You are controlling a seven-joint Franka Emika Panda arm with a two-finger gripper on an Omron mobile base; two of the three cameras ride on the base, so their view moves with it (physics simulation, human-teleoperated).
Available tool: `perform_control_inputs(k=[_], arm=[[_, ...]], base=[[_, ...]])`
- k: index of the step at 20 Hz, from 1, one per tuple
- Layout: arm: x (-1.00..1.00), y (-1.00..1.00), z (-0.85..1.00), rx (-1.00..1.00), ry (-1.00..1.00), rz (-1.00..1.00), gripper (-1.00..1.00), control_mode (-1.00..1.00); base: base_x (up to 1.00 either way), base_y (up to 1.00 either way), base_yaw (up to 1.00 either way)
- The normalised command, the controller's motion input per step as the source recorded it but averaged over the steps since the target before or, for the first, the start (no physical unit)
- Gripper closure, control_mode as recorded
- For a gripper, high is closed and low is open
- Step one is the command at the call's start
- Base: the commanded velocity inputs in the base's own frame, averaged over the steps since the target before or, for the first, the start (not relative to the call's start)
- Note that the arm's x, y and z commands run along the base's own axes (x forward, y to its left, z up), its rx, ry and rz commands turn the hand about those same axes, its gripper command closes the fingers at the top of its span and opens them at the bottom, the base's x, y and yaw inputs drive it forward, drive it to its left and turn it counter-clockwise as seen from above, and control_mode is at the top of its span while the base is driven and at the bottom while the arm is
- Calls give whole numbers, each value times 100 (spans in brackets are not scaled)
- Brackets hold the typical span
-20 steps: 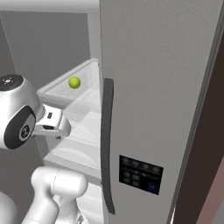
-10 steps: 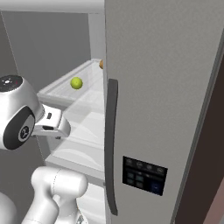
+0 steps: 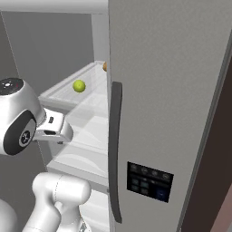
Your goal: Pick up the pear and orange from the fridge and place one fruit on each plate on the dining counter.
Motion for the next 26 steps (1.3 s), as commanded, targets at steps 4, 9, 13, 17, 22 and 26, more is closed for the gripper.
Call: perform_control_inputs(k=[4,9,13,17,22,26], arm=[[0,0,0,0,0,0,-100,100],[-17,0,8,-1,-27,5,-100,-100],[-20,0,26,-7,-38,8,-100,-100],[-2,3,36,-11,-32,10,-100,-100],[7,14,65,-2,-10,9,-100,-100],[38,6,73,5,16,1,-100,-100]], base=[[0,0,0],[0,0,0],[0,0,0],[0,0,0],[0,0,0],[0,0,0]])
